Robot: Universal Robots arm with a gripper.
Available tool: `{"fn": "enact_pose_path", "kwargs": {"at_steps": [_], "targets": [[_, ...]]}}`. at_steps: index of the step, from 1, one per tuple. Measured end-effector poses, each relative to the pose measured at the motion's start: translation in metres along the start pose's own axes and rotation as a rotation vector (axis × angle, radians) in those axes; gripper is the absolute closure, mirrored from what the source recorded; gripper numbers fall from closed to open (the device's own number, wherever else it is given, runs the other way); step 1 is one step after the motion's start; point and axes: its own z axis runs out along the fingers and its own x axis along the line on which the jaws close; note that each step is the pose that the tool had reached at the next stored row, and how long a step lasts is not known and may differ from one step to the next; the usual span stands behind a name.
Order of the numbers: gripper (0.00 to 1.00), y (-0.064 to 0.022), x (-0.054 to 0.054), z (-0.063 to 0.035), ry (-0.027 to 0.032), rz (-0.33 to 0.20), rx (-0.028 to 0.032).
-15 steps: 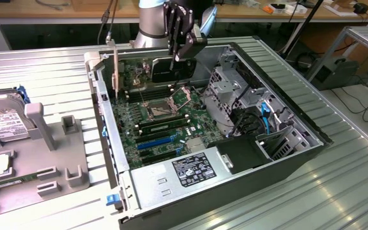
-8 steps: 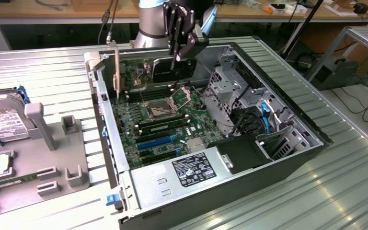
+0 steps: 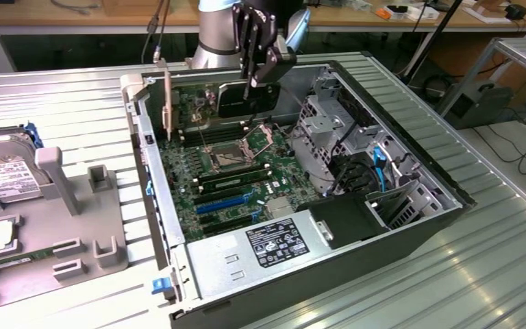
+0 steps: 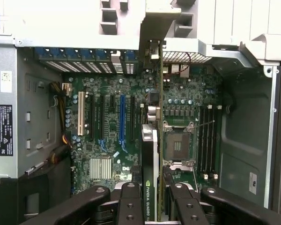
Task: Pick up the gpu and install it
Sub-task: 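Insert the gpu into the slot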
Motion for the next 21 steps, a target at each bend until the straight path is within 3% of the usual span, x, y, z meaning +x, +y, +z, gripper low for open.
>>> {"fn": "enact_pose_path", "kwargs": {"at_steps": [1, 21], "targets": [[0.73, -0.0001, -0.0005, 0.0005, 0.0001, 0.000, 0.0025], [0.73, -0.0002, -0.0004, 0.0059, 0.0001, 0.000, 0.0029]]}}
